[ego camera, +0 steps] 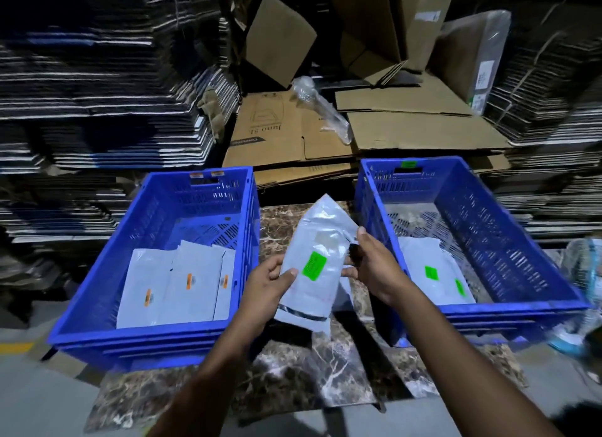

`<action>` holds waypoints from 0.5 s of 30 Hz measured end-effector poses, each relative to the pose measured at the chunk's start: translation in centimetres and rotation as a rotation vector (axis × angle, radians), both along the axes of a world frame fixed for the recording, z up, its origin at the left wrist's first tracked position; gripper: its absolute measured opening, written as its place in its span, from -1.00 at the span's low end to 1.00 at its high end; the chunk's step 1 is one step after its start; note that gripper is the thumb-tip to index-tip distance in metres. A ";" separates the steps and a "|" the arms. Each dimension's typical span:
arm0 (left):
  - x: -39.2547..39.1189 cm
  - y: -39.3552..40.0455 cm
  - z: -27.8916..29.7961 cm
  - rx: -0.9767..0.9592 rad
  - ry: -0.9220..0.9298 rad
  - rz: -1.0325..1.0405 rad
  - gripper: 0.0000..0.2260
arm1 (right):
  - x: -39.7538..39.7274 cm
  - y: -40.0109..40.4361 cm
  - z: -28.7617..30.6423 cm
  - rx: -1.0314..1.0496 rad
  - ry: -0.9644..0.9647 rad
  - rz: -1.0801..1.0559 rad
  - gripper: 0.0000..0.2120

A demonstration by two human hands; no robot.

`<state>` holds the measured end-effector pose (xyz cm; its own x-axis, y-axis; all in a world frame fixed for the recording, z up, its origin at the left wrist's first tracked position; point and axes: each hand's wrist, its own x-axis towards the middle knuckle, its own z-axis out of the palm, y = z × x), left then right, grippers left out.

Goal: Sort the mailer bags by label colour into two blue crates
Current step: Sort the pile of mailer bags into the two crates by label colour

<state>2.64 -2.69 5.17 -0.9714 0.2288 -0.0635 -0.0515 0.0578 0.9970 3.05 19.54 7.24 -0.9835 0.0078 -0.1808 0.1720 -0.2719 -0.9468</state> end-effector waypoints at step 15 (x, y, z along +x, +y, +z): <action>2.8 2.8 0.5 0.184 0.027 0.203 -0.76 | 4.1 -0.6 -0.5 0.442 0.290 0.099 -0.45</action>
<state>5.46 0.09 5.70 -0.9993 0.0350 -0.0122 -0.0167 -0.1335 0.9909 7.16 18.92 6.69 -0.9925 -0.0736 0.0977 -0.1089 0.1673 -0.9799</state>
